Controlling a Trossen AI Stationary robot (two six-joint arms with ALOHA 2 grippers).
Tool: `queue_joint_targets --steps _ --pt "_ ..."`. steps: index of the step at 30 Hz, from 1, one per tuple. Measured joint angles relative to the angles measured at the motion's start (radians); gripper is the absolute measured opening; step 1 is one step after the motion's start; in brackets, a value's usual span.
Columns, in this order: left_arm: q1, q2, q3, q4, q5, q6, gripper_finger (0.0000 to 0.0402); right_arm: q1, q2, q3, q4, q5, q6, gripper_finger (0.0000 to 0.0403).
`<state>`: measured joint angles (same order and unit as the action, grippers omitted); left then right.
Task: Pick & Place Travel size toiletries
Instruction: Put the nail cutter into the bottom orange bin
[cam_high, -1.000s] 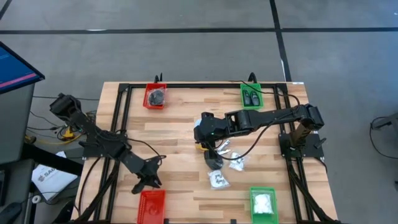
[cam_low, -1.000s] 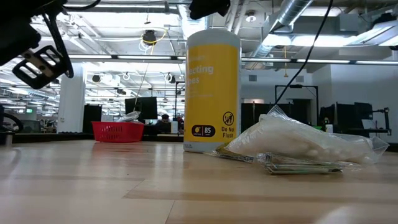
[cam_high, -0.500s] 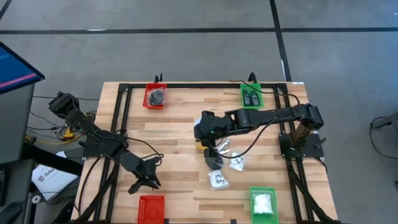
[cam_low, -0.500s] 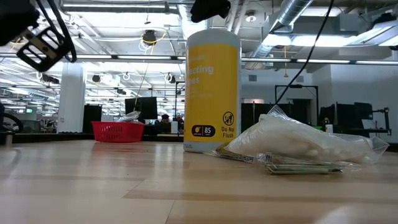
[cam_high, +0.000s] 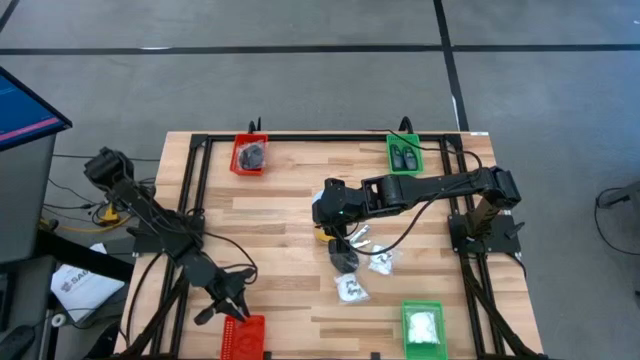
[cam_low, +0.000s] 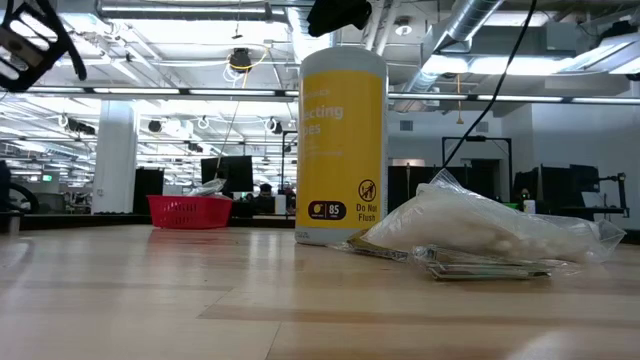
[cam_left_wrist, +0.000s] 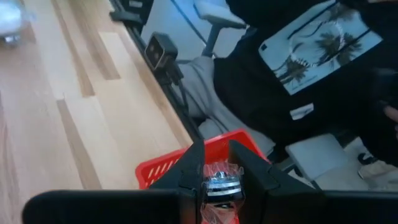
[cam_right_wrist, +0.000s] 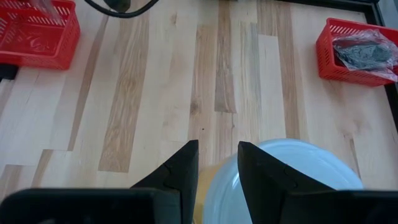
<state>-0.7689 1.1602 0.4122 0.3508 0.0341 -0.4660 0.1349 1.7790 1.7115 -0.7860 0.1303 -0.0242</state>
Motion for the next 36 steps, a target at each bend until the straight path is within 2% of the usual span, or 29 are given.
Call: queue_joint_targets --steps 6,10,20,36 --pt "0.002 0.079 0.000 0.048 0.006 -0.009 0.0048 0.000 0.000 0.000 -0.004 0.000 0.000 0.0103" --pt "0.002 0.124 0.000 0.099 0.049 -0.009 0.0048 0.000 0.000 0.000 -0.008 0.000 0.000 0.0103" --pt "0.029 0.177 0.000 0.096 0.045 -0.010 0.0050 0.000 0.000 0.000 -0.008 0.000 0.007 0.0103" --pt "0.066 0.168 0.000 0.084 0.019 -0.039 0.0052 0.000 0.000 0.000 -0.022 0.000 0.007 0.0103"
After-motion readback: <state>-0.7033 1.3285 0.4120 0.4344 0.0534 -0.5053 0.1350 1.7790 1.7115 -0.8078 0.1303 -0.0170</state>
